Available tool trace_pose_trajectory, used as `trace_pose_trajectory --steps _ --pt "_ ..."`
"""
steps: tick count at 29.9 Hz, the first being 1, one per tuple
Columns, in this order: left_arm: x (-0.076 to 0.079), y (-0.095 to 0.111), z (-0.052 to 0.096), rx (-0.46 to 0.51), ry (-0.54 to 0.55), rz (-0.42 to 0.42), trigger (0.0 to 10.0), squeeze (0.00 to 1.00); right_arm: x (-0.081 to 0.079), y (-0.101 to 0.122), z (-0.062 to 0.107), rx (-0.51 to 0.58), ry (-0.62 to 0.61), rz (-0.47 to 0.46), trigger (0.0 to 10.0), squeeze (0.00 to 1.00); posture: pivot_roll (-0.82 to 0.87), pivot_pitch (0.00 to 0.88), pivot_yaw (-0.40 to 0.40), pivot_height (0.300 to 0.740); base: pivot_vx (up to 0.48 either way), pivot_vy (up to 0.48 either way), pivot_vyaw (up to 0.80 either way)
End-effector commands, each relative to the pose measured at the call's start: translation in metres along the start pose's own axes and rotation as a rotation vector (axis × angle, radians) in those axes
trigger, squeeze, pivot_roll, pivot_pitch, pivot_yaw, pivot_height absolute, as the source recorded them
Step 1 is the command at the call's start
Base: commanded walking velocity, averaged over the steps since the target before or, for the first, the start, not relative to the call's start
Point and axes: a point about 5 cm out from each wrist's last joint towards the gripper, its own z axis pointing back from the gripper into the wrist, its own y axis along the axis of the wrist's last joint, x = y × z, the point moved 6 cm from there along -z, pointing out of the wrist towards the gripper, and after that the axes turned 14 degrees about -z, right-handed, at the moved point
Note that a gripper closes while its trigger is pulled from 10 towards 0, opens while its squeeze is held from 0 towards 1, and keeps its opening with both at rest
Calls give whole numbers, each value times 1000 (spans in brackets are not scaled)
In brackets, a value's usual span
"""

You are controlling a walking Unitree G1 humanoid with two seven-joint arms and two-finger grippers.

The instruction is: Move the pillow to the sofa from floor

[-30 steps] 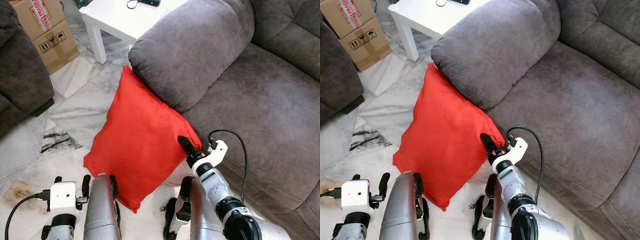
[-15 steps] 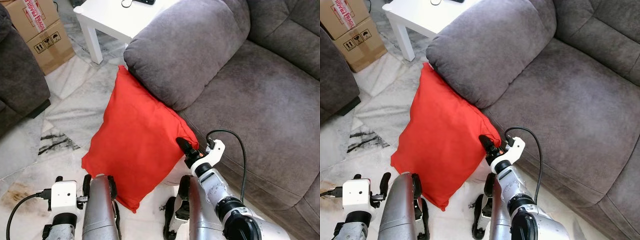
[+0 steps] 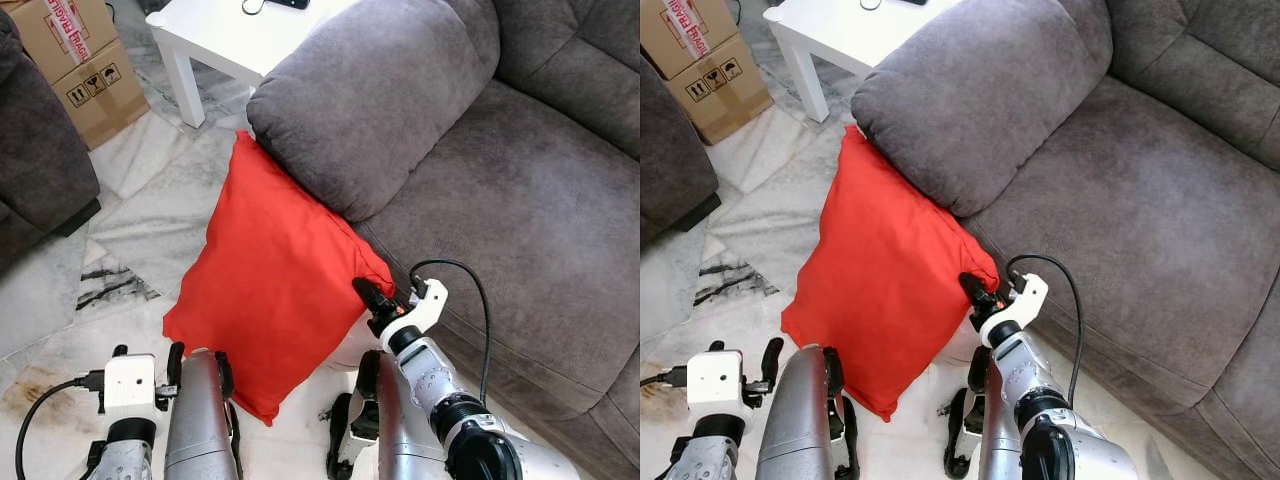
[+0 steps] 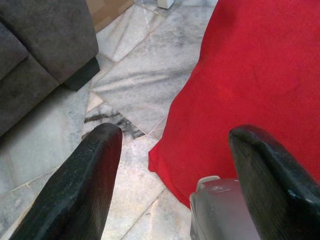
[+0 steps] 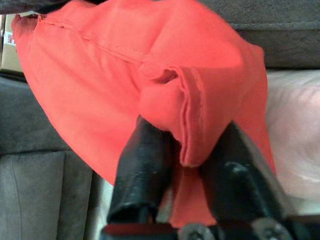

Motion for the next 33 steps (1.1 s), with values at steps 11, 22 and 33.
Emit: trace_pose_trajectory --steps 11,22,33 --pt "4 -17 -3 -57 -20 -4 10000 0 16 -13 10 -50 -40 60 0 0 270 400 -139 582 0 0 0" --pt "3 -15 -22 -43 -19 -7 10000 0 7 -14 6 -91 2 210 10000 0 265 327 -123 582 0 0 0" --pt "2 -13 -40 -19 -30 -1 10000 0 13 8 14 -28 -10 336 10000 0 211 241 -76 582 0 0 0"
